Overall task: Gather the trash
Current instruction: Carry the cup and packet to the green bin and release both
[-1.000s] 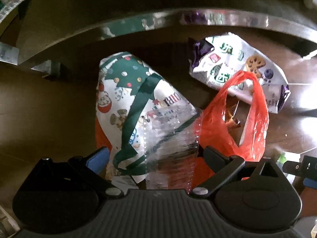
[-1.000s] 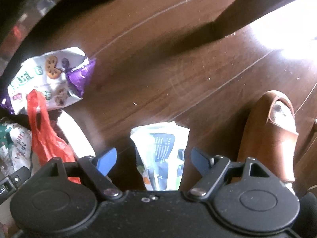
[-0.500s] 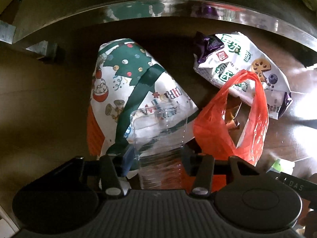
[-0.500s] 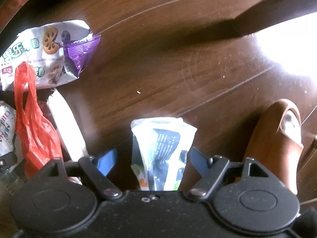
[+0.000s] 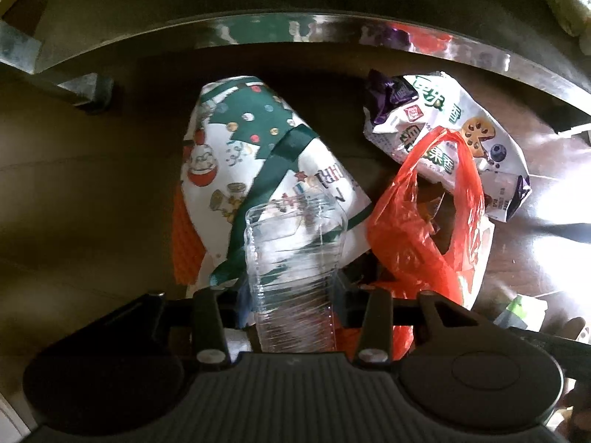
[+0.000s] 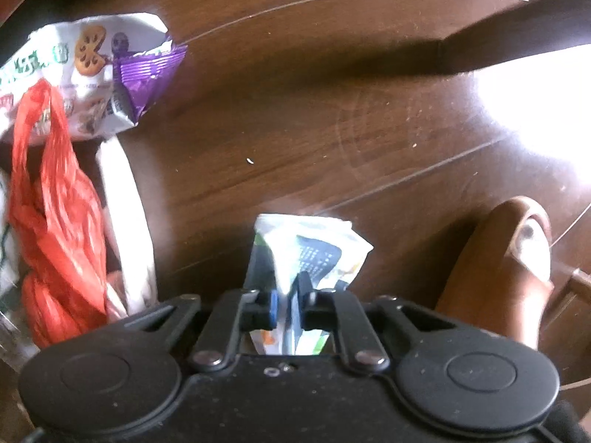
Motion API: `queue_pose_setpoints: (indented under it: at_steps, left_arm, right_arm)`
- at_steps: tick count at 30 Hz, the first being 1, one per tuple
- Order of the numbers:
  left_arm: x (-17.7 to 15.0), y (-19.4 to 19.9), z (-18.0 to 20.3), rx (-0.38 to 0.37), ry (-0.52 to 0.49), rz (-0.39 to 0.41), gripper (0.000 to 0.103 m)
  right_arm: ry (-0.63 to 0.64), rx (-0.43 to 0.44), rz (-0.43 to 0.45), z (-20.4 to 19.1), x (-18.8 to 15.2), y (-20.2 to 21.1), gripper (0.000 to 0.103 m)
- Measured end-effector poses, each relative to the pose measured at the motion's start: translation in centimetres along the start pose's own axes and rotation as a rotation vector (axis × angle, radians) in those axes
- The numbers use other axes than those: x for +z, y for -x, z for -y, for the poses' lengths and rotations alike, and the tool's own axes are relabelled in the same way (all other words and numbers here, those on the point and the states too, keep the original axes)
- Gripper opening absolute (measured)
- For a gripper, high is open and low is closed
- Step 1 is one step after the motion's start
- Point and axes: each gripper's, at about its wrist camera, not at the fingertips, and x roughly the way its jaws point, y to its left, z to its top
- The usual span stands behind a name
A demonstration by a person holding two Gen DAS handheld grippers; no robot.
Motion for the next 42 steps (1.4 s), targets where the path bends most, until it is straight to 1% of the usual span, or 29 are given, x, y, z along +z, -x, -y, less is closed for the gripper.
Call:
queue_pose_setpoints:
  at_steps: [4, 7, 10, 14, 19, 20, 22, 24, 26, 29, 35, 38, 42]
  left_arm:
    - [-0.4, 2.0, -0.6, -0.002, 0.026, 0.001, 0.042]
    - [-1.0, 4.0, -1.1, -0.025, 0.041, 0.013, 0.042]
    - [-2.1, 6.4, -1.3, -0.046, 0.048, 0.031, 0.042]
    - [-3.5, 10.3, -1.6, -0.072, 0.053, 0.065, 0.042]
    - [-5.6, 17.0, -1.5, -0.131, 0.014, 0.167, 0.042]
    - [-6.1, 18.4, -1.4, -0.145, 0.005, 0.191, 0.042]
    - [-7.2, 21.2, -1.2, -0.166, -0.017, 0.238, 0.042]
    - [-8.5, 24.1, -0.8, -0.187, -0.035, 0.284, 0.042]
    - [-9.6, 27.0, -0.4, -0.205, -0.056, 0.33, 0.042]
    - [-11.5, 31.2, 0.6, -0.218, -0.105, 0.399, 0.042]
    - [-14.9, 39.4, 3.3, -0.255, -0.195, 0.526, 0.042]
    - [-16.2, 43.6, 5.1, -0.278, -0.244, 0.588, 0.042]
    - [-17.7, 49.3, 7.8, -0.305, -0.324, 0.668, 0.042]
  right_arm:
    - [0.056, -0.01, 0.045, -1.1, -0.5, 2.5, 0.002]
    - [0.1, -0.012, 0.09, -1.5, -0.9, 5.1, 0.002]
    - [0.105, -0.001, 0.143, -1.5, -1.6, 8.6, 0.002]
    - [0.112, 0.039, 0.224, -0.1, -2.6, 14.0, 0.002]
    - [0.112, 0.11, 0.322, 2.3, -5.0, 19.9, 0.002]
    - [0.12, 0.124, 0.344, 3.8, -5.3, 21.9, 0.002]
    - [0.143, 0.145, 0.398, 5.1, -6.5, 24.8, 0.002]
    - [0.161, 0.185, 0.454, 5.8, -8.2, 27.6, 0.002]
    - [0.183, 0.207, 0.519, 6.3, -10.1, 30.3, 0.002]
    - [0.2, 0.269, 0.587, 7.6, -12.9, 34.4, 0.002]
    - [0.25, 0.298, 0.778, 11.4, -18.4, 42.6, 0.002]
    - [0.244, 0.315, 0.846, 14.0, -20.4, 45.8, 0.002]
    - [0.245, 0.316, 0.93, 17.5, -22.8, 50.2, 0.002]
